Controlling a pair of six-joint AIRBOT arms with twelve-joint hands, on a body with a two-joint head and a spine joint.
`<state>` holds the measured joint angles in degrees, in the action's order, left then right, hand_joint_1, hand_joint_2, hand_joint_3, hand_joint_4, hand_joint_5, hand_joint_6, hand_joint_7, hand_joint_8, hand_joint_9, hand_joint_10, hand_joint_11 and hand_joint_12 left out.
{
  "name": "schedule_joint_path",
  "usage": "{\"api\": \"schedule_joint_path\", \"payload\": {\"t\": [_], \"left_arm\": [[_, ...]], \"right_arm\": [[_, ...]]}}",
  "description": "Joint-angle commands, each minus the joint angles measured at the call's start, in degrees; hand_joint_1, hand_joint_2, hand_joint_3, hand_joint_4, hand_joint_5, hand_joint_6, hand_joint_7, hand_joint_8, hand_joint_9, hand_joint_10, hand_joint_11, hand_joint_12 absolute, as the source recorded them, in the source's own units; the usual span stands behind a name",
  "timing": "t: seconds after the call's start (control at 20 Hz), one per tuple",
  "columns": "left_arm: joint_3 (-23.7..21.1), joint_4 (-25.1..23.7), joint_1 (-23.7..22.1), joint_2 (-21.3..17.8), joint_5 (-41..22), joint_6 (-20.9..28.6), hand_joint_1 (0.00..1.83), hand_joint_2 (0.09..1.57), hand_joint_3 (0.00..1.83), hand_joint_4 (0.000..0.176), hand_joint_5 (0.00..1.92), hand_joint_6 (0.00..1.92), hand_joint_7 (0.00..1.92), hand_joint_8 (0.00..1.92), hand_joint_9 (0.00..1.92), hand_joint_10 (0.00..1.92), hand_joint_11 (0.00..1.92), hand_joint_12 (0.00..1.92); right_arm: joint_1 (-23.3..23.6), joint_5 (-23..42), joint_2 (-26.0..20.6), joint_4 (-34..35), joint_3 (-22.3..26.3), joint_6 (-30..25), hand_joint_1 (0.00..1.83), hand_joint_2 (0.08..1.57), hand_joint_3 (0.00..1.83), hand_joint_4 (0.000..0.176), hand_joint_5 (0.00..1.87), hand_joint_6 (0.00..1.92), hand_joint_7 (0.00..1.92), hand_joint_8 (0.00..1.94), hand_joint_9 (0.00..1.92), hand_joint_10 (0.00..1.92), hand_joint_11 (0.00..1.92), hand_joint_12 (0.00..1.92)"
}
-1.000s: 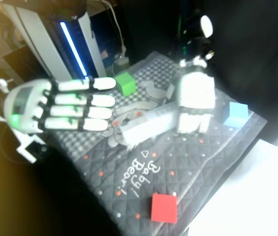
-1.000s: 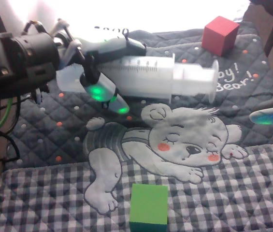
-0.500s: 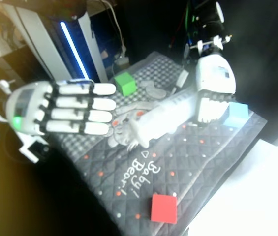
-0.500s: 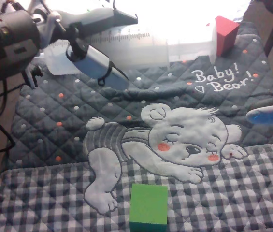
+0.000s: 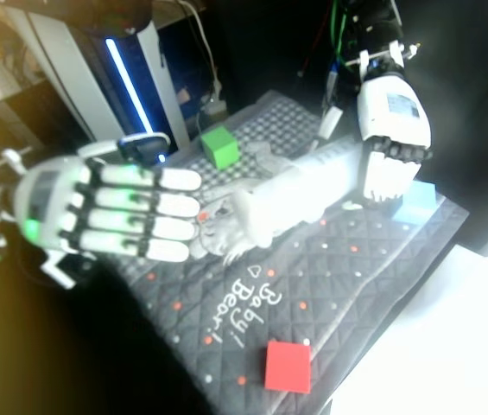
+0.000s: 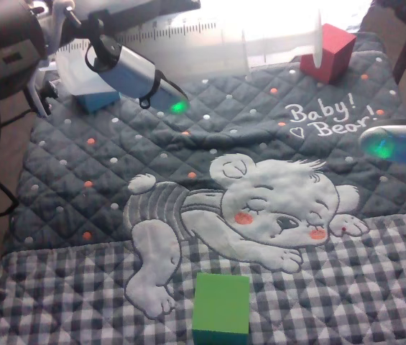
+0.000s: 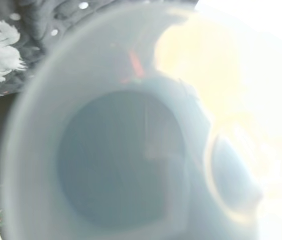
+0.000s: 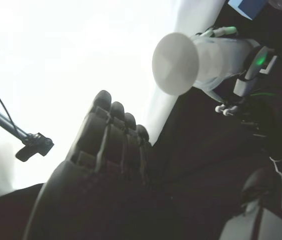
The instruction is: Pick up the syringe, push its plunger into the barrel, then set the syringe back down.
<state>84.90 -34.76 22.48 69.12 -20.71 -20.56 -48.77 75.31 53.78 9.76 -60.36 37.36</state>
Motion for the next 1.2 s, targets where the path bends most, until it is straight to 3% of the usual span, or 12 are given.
{"api": "schedule_joint_path", "payload": {"t": [0.0, 0.3, 0.45, 0.5, 0.55, 0.65, 0.7, 0.9, 1.1, 1.15], "left_arm": [[-0.1, 2.2, -1.5, -0.3, -6.5, 0.5, 1.59, 1.1, 0.0, 0.0, 1.26, 1.92, 1.48, 1.92, 1.61, 1.92, 1.63, 1.92], [-1.1, 0.9, -2.7, -0.5, -6.9, 0.4, 1.49, 1.16, 0.02, 0.0, 1.21, 1.92, 1.44, 1.92, 1.53, 1.92, 1.44, 1.92], [-1.7, -0.1, -3.2, -0.6, -7.1, 0.4, 1.52, 1.14, 0.0, 0.0, 1.21, 1.92, 1.48, 1.92, 1.59, 1.92, 1.59, 1.92], [-1.8, -0.2, -3.4, -0.6, -7.2, 0.4, 1.49, 1.15, 0.01, 0.0, 1.19, 1.92, 1.46, 1.92, 1.51, 1.92, 1.31, 1.92], [-2.0, -0.6, -3.7, -0.6, -7.2, 0.4, 1.5, 1.15, 0.01, 0.0, 1.17, 1.92, 1.45, 1.92, 1.48, 1.92, 1.28, 1.92], [-2.1, -1.0, -3.9, -0.6, -7.3, 0.4, 1.49, 1.16, 0.01, 0.0, 1.16, 1.92, 1.44, 1.92, 1.46, 1.92, 1.27, 1.92], [-2.2, -1.1, -4.1, -0.6, -7.3, 0.4, 1.49, 1.16, 0.01, 0.0, 1.18, 1.92, 1.45, 1.92, 1.51, 1.92, 1.41, 1.92], [-2.4, -0.9, -4.1, -0.5, -8.0, 0.4, 1.46, 1.16, 0.01, 0.0, 1.14, 1.92, 1.42, 1.92, 1.5, 1.92, 1.39, 1.92], [-2.5, -0.9, -4.2, -0.5, -8.3, 0.4, 1.4, 1.19, 0.02, 0.0, 1.1, 1.92, 1.31, 1.92, 1.35, 1.92, 1.0, 1.92], [-2.5, -1.0, -4.3, -0.5, -8.3, 0.4, 1.42, 1.19, 0.02, 0.0, 1.13, 1.92, 1.36, 1.92, 1.41, 1.92, 1.2, 1.92]], "right_arm": [[0.1, 7.6, 0.0, 0.9, -0.4, -0.6, 0.32, 0.74, 0.0, 0.0, 0.11, 0.01, 0.14, 0.01, 0.16, 0.0, 0.19, 0.03], [0.0, 7.4, 2.2, 1.0, -2.1, -2.5, 0.27, 0.78, 0.0, 0.0, 0.04, 0.0, 0.05, 0.0, 0.08, 0.0, 0.11, 0.0], [0.0, 6.7, 3.2, 0.9, -3.0, -3.3, 0.33, 0.76, 0.0, 0.0, 0.05, 0.01, 0.06, 0.01, 0.09, 0.01, 0.11, 0.01], [0.0, 6.6, 3.3, 0.9, -3.1, -3.5, 0.33, 0.76, 0.0, 0.0, 0.06, 0.01, 0.07, 0.01, 0.1, 0.01, 0.12, 0.02], [0.0, 6.5, 3.5, 0.8, -3.2, -3.6, 0.31, 0.77, 0.0, 0.0, 0.04, 0.0, 0.06, 0.01, 0.09, 0.01, 0.12, 0.01], [0.0, 6.3, 3.9, 0.5, -3.4, -3.9, 0.3, 0.76, 0.0, 0.0, 0.05, 0.0, 0.06, 0.01, 0.08, 0.0, 0.12, 0.01], [0.0, 6.2, 4.3, 0.3, -3.6, -4.2, 0.28, 0.78, 0.0, 0.0, 0.04, 0.0, 0.06, 0.0, 0.08, 0.0, 0.13, 0.02], [0.0, 6.1, 4.8, -0.1, -3.7, -4.6, 0.27, 0.79, 0.01, 0.0, 0.03, 0.0, 0.05, 0.0, 0.07, 0.0, 0.12, 0.01], [0.1, 5.8, 5.5, -0.6, -4.0, -4.8, 0.28, 0.78, 0.0, 0.0, 0.03, 0.01, 0.04, 0.01, 0.07, 0.0, 0.11, 0.01], [0.1, 5.7, 5.6, -0.7, -4.0, -4.8, 0.27, 0.79, 0.01, 0.0, 0.05, 0.01, 0.05, 0.01, 0.08, 0.01, 0.12, 0.01]]}}
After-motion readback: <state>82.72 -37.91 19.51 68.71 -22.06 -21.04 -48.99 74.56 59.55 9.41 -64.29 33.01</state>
